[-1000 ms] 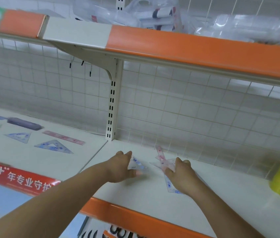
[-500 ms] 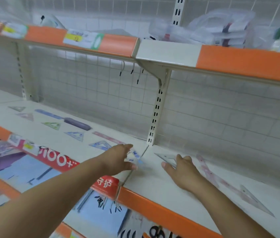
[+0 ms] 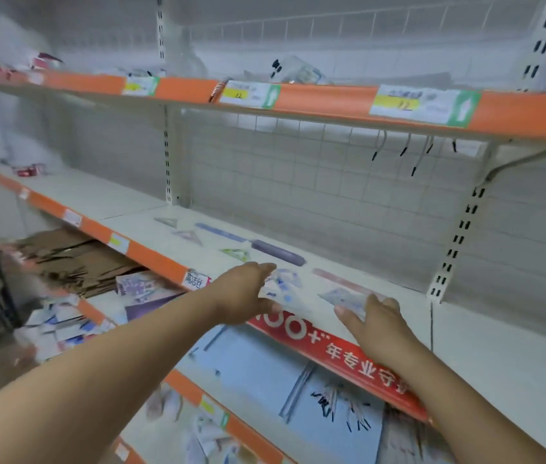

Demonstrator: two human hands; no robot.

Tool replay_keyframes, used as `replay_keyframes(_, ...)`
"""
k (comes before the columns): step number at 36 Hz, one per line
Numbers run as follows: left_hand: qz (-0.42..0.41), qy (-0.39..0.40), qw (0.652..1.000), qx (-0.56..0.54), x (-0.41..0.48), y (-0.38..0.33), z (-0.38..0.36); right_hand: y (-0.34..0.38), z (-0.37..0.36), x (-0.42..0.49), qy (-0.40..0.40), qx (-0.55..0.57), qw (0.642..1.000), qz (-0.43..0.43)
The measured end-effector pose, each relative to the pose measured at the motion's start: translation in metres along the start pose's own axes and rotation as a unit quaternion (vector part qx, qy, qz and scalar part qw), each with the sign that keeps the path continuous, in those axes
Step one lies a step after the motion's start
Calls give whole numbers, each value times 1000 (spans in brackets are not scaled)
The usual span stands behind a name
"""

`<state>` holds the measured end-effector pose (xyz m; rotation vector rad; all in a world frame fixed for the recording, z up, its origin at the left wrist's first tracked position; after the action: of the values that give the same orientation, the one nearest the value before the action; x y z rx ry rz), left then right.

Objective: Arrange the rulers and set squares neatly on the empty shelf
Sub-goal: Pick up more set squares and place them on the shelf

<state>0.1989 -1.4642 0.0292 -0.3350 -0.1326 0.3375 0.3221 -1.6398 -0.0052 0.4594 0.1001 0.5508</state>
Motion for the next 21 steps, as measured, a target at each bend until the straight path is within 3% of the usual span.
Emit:
replay_keyframes(5, 7, -6, 1000, -17, -6, 45, 12, 43, -24, 1, -15, 44, 999, 25)
replay_keyframes(21, 26, 8, 999, -38, 49, 165, 31, 137, -55, 76, -46, 24, 996, 68)
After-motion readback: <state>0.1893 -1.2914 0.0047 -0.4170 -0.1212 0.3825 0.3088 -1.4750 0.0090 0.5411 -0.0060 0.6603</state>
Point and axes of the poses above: each hand's wrist, its own x-axis towards the middle knuckle, its own z-axis out of the back of the hand, y = z × x, the point moved 7 cm from there along x, towards the middle knuckle, and after that the axes turned 1 degree about x, right-handed, at the moved point
